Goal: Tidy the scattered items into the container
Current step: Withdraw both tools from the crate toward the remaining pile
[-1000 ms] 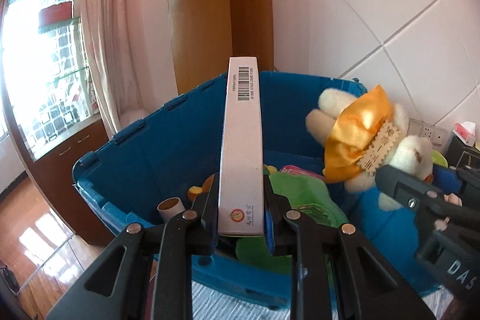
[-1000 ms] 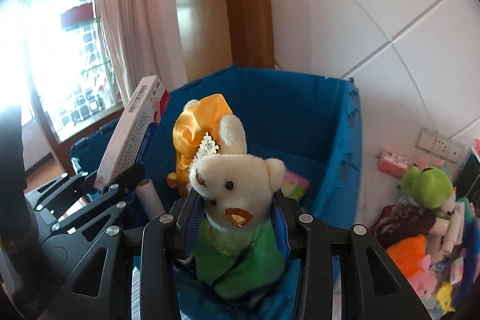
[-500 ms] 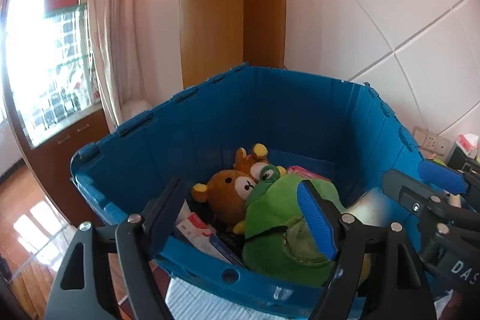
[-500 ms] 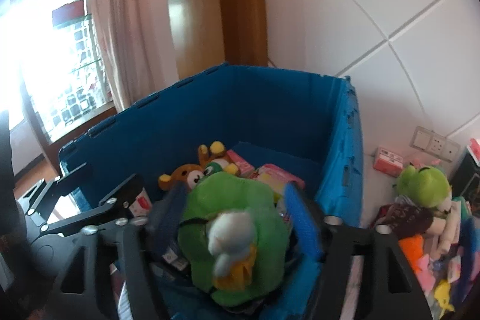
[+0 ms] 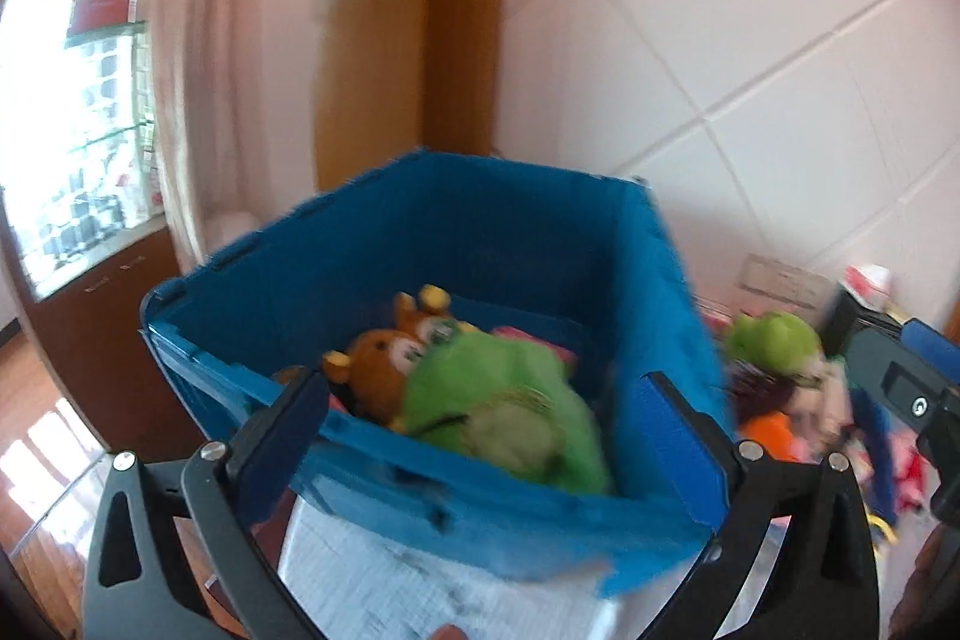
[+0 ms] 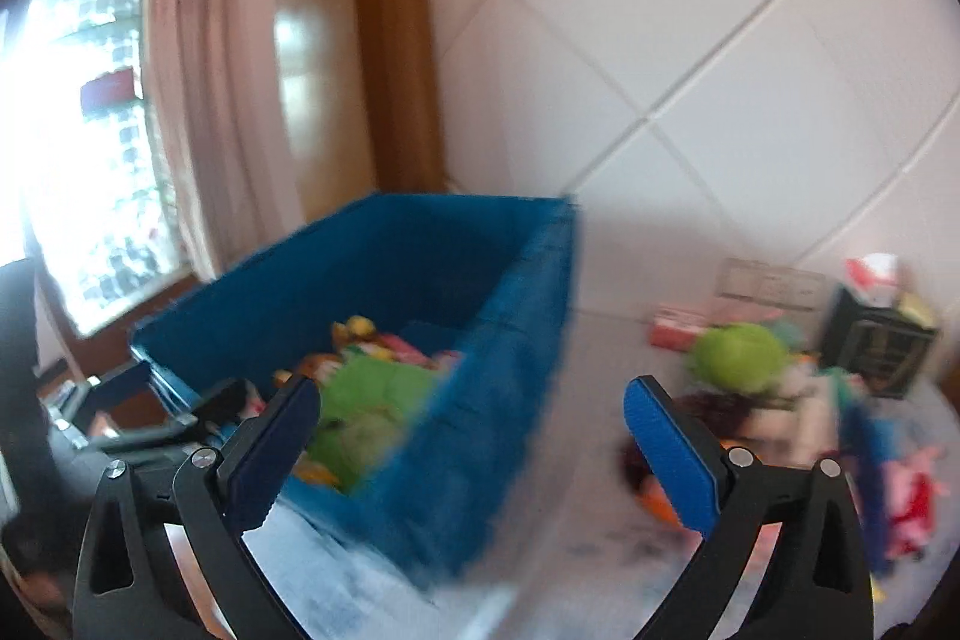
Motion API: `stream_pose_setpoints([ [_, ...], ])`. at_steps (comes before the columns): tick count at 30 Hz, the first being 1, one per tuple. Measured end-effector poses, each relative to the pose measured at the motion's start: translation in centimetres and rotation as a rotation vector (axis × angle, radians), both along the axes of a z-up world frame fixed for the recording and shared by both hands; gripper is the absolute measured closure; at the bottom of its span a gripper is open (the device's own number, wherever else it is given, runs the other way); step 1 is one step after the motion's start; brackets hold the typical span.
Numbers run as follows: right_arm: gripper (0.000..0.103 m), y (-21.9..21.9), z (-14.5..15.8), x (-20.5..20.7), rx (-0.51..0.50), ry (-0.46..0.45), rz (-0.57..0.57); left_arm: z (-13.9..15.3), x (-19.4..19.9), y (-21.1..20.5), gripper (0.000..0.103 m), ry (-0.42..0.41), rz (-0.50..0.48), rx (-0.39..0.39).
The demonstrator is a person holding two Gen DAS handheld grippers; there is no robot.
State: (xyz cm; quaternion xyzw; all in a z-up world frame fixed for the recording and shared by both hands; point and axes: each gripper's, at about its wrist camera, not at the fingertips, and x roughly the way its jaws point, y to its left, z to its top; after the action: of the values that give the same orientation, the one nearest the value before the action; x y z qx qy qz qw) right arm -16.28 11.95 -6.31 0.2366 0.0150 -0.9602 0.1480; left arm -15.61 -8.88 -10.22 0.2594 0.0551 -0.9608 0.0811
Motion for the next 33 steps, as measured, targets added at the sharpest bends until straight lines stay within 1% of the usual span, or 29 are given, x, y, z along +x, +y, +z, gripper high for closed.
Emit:
stream_pose_setpoints([
  [2,0.000,2.9,1.2,1.1,0.057,-0.020,-0.066,1.0,0.9,1.5,0.000,-0.019,-0.005,-0.019],
  [3,0.000,4.5,1.8,1.5,0.068,-0.037,-0.089,1.6,1.4,2.2,0.000,-0.028,-0.004,-0.025],
  [5,0.000,7.5,2.9,2.2,0.065,-0.071,-0.119,2.6,2.3,3.7,0.000,-0.064,-0.009,-0.033],
  [7,0.000,10.2,4.0,2.5,0.071,-0.122,-0.138,3.5,2.7,4.9,0.000,-0.118,-0.037,-0.027],
  [10,0.000,12.6,5.5,2.9,0.092,-0.186,-0.159,5.0,3.1,6.2,0.000,-0.192,-0.062,-0.038],
  [14,0.000,14.9,7.3,3.5,0.110,-0.257,-0.200,7.3,3.3,6.8,0.000,-0.219,-0.092,-0.009],
  [16,0.000,15.6,7.9,4.5,0.120,-0.269,-0.236,8.2,3.2,6.9,0.000,-0.216,-0.105,-0.002],
  [19,0.000,15.9,8.7,6.6,0.114,-0.257,-0.266,9.2,3.6,7.4,0.000,-0.207,-0.129,-0.017],
  [23,0.000,15.7,9.5,8.9,0.114,-0.249,-0.291,9.9,4.2,7.9,0.000,-0.211,-0.156,-0.019],
  [26,0.000,15.5,10.3,10.3,0.106,-0.225,-0.318,10.3,4.9,8.2,0.000,-0.204,-0.180,-0.017],
  [29,0.000,15.5,10.7,10.8,0.097,-0.224,-0.333,10.6,5.4,8.4,0.000,-0.204,-0.199,-0.018],
  [33,0.000,15.6,10.8,11.4,0.084,-0.219,-0.351,11.1,6.0,8.4,0.000,-0.167,-0.197,-0.026],
])
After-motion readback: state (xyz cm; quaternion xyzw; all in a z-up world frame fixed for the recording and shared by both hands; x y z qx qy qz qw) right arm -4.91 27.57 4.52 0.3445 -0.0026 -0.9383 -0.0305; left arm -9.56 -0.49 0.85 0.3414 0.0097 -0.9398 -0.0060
